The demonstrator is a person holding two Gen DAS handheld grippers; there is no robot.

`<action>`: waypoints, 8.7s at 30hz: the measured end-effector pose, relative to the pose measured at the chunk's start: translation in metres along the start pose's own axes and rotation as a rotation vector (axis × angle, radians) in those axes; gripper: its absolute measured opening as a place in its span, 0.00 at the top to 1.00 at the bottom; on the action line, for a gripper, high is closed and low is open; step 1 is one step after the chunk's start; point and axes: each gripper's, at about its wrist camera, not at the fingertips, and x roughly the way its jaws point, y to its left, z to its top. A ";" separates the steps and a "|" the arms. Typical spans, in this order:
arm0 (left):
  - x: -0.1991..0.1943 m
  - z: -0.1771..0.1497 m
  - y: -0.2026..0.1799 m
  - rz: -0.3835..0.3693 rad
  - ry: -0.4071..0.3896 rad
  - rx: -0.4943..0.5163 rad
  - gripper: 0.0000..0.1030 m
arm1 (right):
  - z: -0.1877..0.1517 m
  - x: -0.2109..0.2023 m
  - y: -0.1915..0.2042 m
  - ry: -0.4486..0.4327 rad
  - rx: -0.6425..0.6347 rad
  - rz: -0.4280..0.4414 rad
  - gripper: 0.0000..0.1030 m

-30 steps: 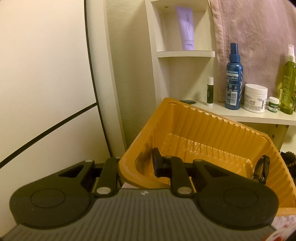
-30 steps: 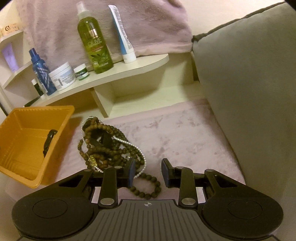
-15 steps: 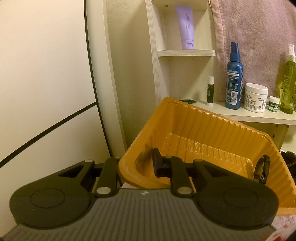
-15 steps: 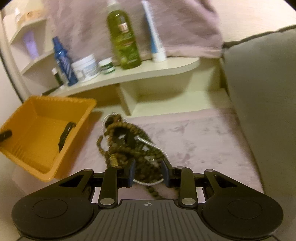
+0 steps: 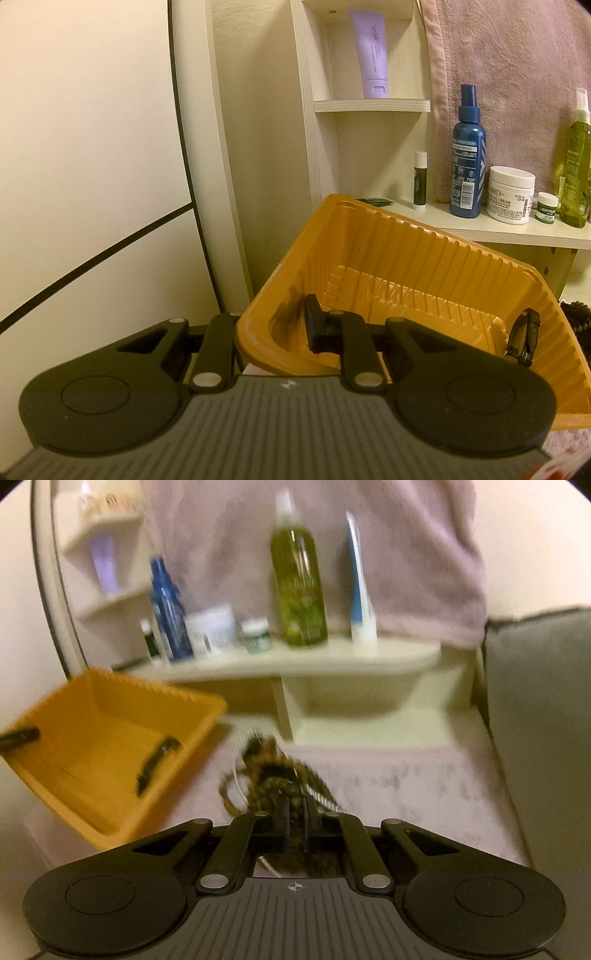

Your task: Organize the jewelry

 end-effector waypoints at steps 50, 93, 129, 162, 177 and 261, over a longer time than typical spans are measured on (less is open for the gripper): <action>-0.003 0.002 -0.001 -0.021 0.020 0.038 0.83 | 0.048 0.073 0.139 0.157 0.098 0.379 0.91; -0.003 0.008 -0.003 -0.025 0.033 0.065 0.83 | 0.001 -0.002 -0.051 0.186 0.185 -0.111 0.49; -0.002 0.007 -0.002 -0.022 0.038 0.065 0.83 | 0.013 0.044 -0.035 0.206 -0.028 -0.013 0.94; -0.003 0.008 -0.004 -0.019 0.033 0.066 0.83 | 0.020 -0.053 -0.057 0.047 0.248 -0.134 0.94; -0.004 0.009 -0.004 -0.017 0.035 0.068 0.83 | -0.001 -0.021 -0.051 0.165 0.145 -0.096 0.61; 0.000 0.008 -0.007 -0.007 0.034 0.072 0.83 | 0.225 -0.109 0.036 -0.364 0.052 0.225 0.98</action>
